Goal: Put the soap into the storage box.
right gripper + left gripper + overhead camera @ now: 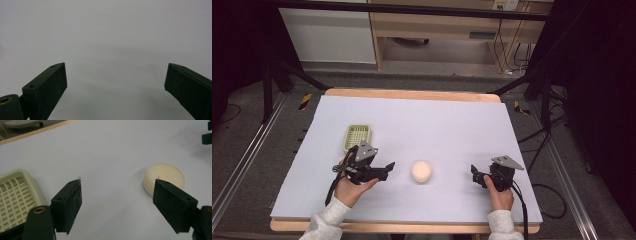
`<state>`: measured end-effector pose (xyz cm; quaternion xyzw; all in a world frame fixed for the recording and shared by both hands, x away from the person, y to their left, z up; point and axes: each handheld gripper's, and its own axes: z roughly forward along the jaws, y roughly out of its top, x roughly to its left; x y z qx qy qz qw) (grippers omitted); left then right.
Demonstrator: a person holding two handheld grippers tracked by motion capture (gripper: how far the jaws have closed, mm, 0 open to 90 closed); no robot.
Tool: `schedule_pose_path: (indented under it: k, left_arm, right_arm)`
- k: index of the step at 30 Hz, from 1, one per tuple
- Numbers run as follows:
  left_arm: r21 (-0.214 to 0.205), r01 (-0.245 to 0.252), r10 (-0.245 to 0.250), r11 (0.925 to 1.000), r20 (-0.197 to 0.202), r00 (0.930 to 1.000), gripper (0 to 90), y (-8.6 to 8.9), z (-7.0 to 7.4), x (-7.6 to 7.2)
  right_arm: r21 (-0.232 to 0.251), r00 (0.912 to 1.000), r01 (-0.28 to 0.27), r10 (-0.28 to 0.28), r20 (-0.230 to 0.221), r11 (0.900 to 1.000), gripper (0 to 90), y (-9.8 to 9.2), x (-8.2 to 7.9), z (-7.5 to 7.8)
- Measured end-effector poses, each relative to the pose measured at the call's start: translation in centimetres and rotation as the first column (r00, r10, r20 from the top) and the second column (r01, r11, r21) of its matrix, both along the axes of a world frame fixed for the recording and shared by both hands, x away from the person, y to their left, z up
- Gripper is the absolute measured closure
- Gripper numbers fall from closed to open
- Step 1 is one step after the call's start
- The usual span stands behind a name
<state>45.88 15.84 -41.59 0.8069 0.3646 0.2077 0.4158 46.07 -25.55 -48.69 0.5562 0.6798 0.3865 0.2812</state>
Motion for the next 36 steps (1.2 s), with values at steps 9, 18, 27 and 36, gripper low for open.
schedule_pose_path:
  k: [9,18,27,36]
  left_arm:
    - [0.015,0.028,-0.028,0.9995,-0.012,0.9995,22.4,-1.3,0.0,0.2]
    - [0.020,0.056,-0.056,0.9982,-0.029,0.9980,21.8,-3.2,-0.4,0.5]
    - [0.030,0.081,-0.079,0.9963,-0.042,0.9960,21.2,-4.7,-0.6,0.8]
    - [0.035,0.098,-0.096,0.9946,-0.055,0.9939,21.0,-5.9,-1.1,1.0]
  right_arm:
    - [-0.002,1.0000,-0.001,0.001,0.001,1.0000,4.6,0.0,0.0,0.0]
    - [-0.003,1.0000,-0.004,0.004,-0.001,1.0000,4.6,0.0,0.0,0.0]
    - [-0.004,1.0000,-0.005,0.005,-0.001,1.0000,4.6,0.0,0.0,0.0]
    - [0.000,1.0000,-0.004,0.004,-0.002,1.0000,4.6,0.0,0.0,0.0]
